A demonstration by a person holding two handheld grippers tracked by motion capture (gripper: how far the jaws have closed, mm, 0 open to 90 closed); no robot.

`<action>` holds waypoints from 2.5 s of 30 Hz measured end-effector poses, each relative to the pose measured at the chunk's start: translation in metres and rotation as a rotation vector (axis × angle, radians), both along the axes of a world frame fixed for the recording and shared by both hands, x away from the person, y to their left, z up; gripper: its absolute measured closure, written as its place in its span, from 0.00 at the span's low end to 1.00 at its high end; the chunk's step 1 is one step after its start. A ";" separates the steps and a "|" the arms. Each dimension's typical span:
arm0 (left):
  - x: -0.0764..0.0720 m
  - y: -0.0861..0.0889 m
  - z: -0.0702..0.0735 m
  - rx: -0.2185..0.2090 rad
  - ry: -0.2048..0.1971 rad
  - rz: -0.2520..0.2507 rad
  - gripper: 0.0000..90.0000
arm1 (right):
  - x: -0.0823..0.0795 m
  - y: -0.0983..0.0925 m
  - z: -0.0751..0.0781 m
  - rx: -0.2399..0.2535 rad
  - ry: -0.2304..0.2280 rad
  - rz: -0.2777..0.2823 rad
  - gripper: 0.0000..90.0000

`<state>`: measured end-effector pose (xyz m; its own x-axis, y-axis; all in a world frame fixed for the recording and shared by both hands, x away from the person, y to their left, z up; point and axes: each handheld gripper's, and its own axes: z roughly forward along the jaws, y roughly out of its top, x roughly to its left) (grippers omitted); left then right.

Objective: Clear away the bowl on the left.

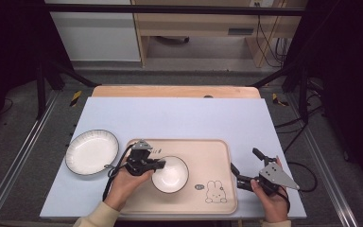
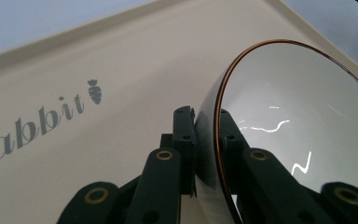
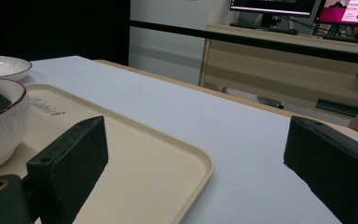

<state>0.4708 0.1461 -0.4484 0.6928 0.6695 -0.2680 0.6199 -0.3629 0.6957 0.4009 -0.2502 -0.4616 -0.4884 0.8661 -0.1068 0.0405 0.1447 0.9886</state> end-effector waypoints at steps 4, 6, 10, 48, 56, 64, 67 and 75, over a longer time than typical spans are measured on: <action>0.001 0.001 -0.001 0.005 0.004 0.002 0.91 | -0.001 0.001 0.000 -0.003 0.002 0.005 0.07; 0.001 0.001 -0.001 0.011 0.000 0.002 0.91 | 0.000 0.002 0.000 -0.006 0.002 0.007 0.07; 0.002 0.002 -0.003 0.008 0.001 0.006 0.91 | -0.001 0.002 0.000 -0.008 0.005 0.013 0.07; 0.001 0.002 -0.005 0.068 -0.064 0.016 0.71 | 0.001 0.006 -0.002 -0.018 0.019 0.034 0.07; 0.002 0.002 -0.006 0.095 -0.088 0.022 0.56 | 0.001 0.007 -0.002 -0.017 0.020 0.035 0.07; 0.004 0.003 -0.007 0.082 -0.101 0.029 0.43 | 0.001 0.007 -0.002 -0.018 0.021 0.035 0.07; 0.003 0.003 -0.006 0.076 -0.108 0.025 0.42 | 0.001 0.006 -0.002 -0.019 0.021 0.035 0.07; 0.002 0.003 -0.003 0.060 -0.120 0.003 0.36 | 0.001 0.007 -0.002 -0.021 0.023 0.036 0.07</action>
